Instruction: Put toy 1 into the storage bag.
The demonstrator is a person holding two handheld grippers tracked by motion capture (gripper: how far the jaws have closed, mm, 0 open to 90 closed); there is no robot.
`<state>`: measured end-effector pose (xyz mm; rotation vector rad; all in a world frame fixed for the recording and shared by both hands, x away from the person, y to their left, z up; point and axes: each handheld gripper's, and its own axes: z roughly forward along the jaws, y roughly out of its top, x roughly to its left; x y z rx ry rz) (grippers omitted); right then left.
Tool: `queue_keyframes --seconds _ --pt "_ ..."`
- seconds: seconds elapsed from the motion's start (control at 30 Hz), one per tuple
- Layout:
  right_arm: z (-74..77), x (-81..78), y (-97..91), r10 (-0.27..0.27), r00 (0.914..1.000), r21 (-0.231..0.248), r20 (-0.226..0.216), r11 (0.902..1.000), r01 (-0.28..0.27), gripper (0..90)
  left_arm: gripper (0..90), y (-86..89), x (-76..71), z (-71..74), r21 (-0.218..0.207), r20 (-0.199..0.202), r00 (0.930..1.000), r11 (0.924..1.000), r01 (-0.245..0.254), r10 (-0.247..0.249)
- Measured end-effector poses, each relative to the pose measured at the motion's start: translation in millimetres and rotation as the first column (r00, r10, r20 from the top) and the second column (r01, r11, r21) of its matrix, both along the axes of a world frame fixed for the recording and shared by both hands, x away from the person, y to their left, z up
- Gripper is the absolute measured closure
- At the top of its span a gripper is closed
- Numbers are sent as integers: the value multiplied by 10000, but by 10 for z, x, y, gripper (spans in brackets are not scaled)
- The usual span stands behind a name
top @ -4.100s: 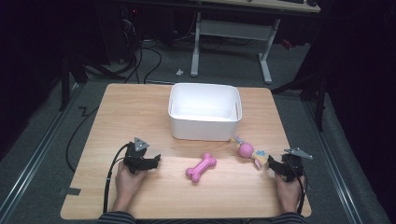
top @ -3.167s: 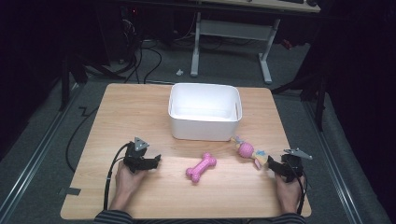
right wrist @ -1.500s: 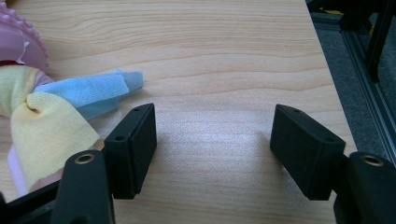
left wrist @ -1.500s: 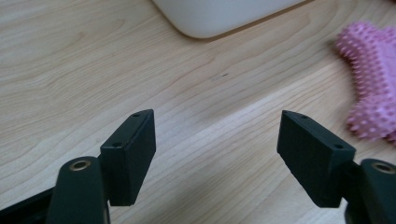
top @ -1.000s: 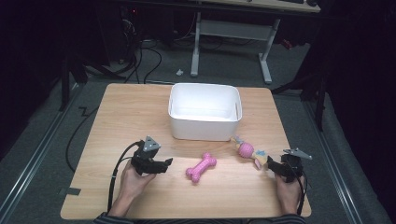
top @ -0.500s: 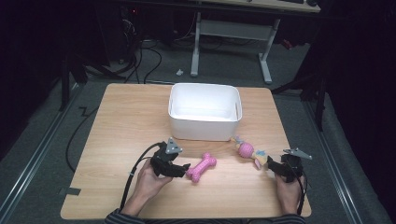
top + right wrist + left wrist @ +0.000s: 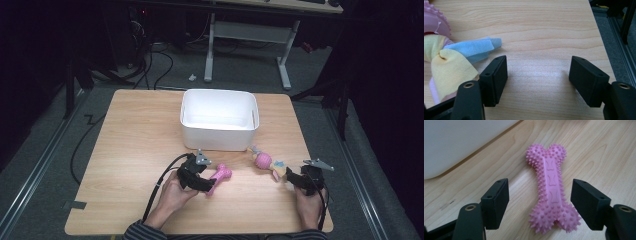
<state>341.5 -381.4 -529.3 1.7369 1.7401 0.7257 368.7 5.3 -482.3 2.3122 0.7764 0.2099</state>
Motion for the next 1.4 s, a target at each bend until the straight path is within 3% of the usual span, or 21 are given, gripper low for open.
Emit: queue_keyframes --seconds 0.27,0.53,1.07,1.4 --pt "0 0 2 -14 10000 19 -8 10000 14 315 336 -164 45 -56 278 -212 9996 9994 191 -185" --pt "2 -1 2 1 10000 22 -27 10000 -1 315 342 -313 85 -117 893 -494 9985 9956 271 -228" --pt "2 0 3 24 10000 25 -33 10000 -24 314 438 -433 143 -170 1281 -814 9961 9907 451 -348" --pt "1 1 2 61 10000 9 -24 10000 -61 314 530 -453 143 -188 1405 -804 9963 9892 412 -301"
